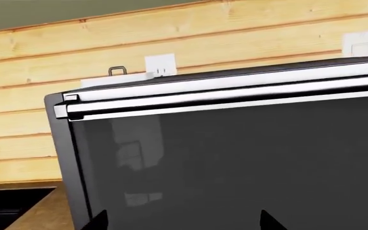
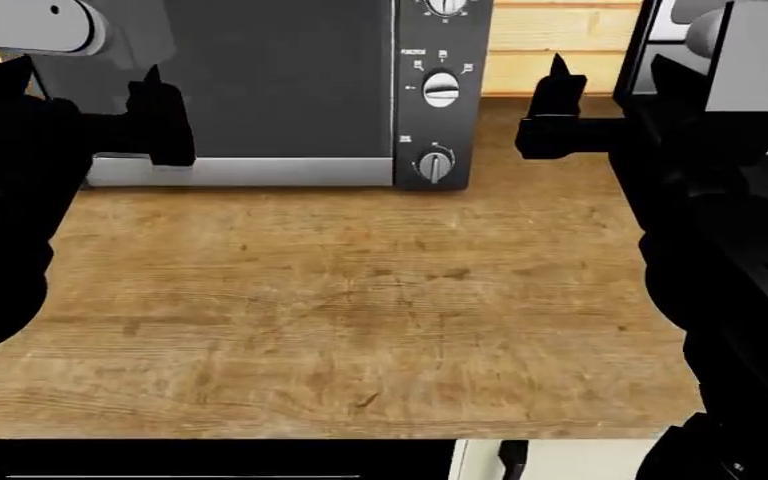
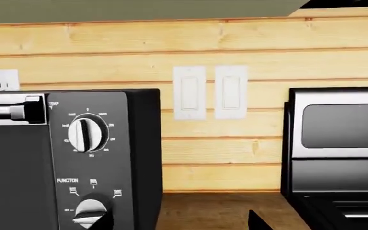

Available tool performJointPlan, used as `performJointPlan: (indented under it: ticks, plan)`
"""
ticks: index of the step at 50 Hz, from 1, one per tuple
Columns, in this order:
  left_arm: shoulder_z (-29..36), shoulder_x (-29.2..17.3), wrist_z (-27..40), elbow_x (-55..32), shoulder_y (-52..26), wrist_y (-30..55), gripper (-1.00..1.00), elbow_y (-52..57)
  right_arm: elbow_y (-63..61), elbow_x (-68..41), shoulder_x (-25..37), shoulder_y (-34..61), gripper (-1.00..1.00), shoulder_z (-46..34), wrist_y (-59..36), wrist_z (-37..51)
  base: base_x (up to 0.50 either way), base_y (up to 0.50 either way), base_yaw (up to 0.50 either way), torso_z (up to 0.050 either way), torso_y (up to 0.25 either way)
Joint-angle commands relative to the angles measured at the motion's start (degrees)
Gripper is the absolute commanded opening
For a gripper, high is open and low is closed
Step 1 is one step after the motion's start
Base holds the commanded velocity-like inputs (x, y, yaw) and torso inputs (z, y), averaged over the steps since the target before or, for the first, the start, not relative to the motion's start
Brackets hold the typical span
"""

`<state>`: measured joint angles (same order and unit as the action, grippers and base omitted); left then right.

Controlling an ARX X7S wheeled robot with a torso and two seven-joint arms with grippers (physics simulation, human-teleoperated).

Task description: Turn on the toaster oven by setting the timer.

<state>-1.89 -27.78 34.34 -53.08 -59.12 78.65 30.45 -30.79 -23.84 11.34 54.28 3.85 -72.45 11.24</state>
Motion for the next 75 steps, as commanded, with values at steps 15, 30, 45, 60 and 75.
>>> performJointPlan:
  ticks: [15, 30, 45, 60, 75]
  plan:
    - [0.27, -0.50, 0.68, -1.27, 0.34, -0.47, 1.00, 0.48, -1.87, -0.73, 0.67, -0.82, 1.00, -0.63, -0.52, 1.14, 0.20, 0.00, 0.00, 0.000, 0.001]
    - [-0.87, -3.23, 2.34, -5.11, -2.94, 4.65, 1.00, 3.41, -6.50, -5.21, -0.55, 5.19, 1.00, 1.39, -16.81, 3.37, 0.00, 0.00, 0.00, 0.000, 0.000]
    - [-9.95, -10.54, 17.69, -24.99, 0.21, 8.30, 1.00, 9.11, 18.67, -81.54, 8.82, 13.18, 1.00, -3.12, -13.43, 69.51, 0.00, 0.00, 0.00, 0.000, 0.000]
    - [-10.59, -11.15, 19.79, -27.13, 2.48, 5.44, 1.00, 9.22, 21.42, -97.85, 12.49, 11.32, 1.00, -14.85, -2.87, 77.95, 0.00, 0.00, 0.00, 0.000, 0.000]
    - [-7.01, -11.38, 17.11, -22.78, 2.66, 2.19, 1.00, 8.67, 16.48, -93.35, 14.23, 10.13, 1.00, -23.97, 10.34, 76.69, 0.00, 0.00, 0.00, 0.000, 0.000]
